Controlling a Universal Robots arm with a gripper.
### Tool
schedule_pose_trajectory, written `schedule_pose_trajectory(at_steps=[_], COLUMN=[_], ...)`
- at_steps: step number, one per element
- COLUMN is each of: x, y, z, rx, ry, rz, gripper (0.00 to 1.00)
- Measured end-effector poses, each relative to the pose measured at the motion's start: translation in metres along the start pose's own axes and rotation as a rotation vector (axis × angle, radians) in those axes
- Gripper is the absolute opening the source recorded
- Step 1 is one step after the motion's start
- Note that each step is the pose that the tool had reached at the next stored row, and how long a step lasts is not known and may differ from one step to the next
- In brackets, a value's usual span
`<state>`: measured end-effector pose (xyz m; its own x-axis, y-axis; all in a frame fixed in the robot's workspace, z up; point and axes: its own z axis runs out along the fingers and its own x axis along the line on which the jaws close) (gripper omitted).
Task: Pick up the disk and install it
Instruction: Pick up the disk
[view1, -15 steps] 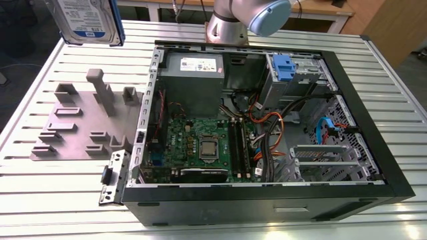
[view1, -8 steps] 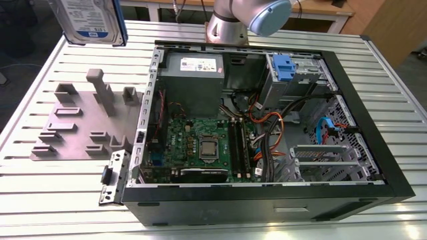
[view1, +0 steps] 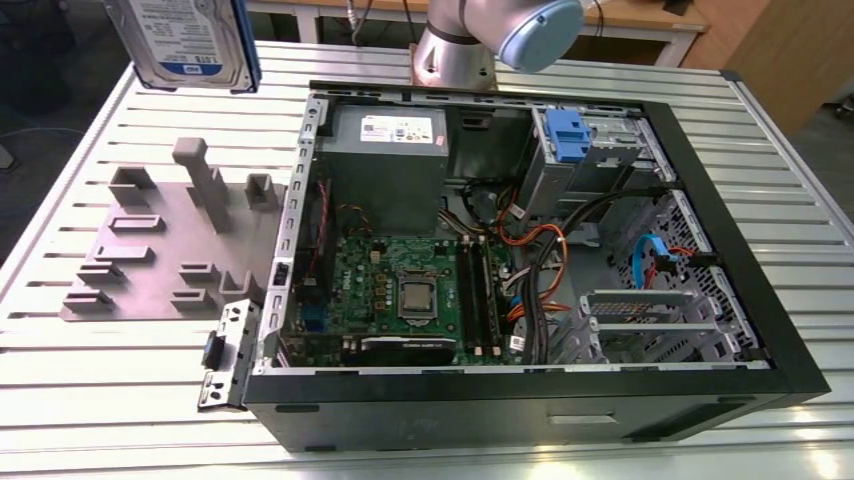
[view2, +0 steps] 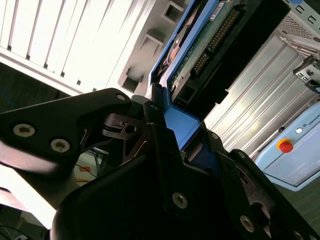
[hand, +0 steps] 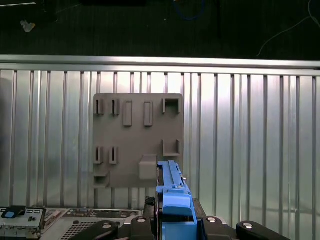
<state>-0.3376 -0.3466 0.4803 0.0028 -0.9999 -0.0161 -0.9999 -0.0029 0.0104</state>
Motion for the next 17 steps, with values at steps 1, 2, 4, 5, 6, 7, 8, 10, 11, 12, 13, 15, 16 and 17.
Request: schedule_pose_trajectory(at_steps=[1,2,4,5,6,7,8,10,11,12,13,15,16,17], x=[0.0,0.0,0.0,0.0,0.0,0.0,0.0,0.0,0.0,0.0,0.0,0.0,0.0,0.0001], y=[-0.0007,-0.0015,-0.0029,-0.0037,-0.0044,-0.0051,-0.0057,-0.0069,-0.0076,-0.0082,-0.0089,-0.01,-0.0102,-0.0103], z=[0.0,0.0,0.0,0.0,-0.0001,-0.0001,-0.0001,-0.0001,-0.0001,-0.0001,-0.0001,-0.0001,-0.0001,-0.0002], rx=[0.0,0.0,0.0,0.0,-0.0001,0.0,0.0,0.0,0.0,0.0,0.0,0.0,0.0,-0.0001], ry=[0.0,0.0,0.0,0.0,0.0,0.0,0.0,0.0,0.0,0.0,0.0,0.0,0.0,0.0], rz=[0.0,0.0,0.0,0.0,0.0,0.0,0.0,0.0,0.0,0.0,0.0,0.0,0.0,0.0], gripper=[0.36,0.36,0.36,0.36,0.36,0.36,0.36,0.36,0.36,0.36,0.36,0.36,0.36,0.36])
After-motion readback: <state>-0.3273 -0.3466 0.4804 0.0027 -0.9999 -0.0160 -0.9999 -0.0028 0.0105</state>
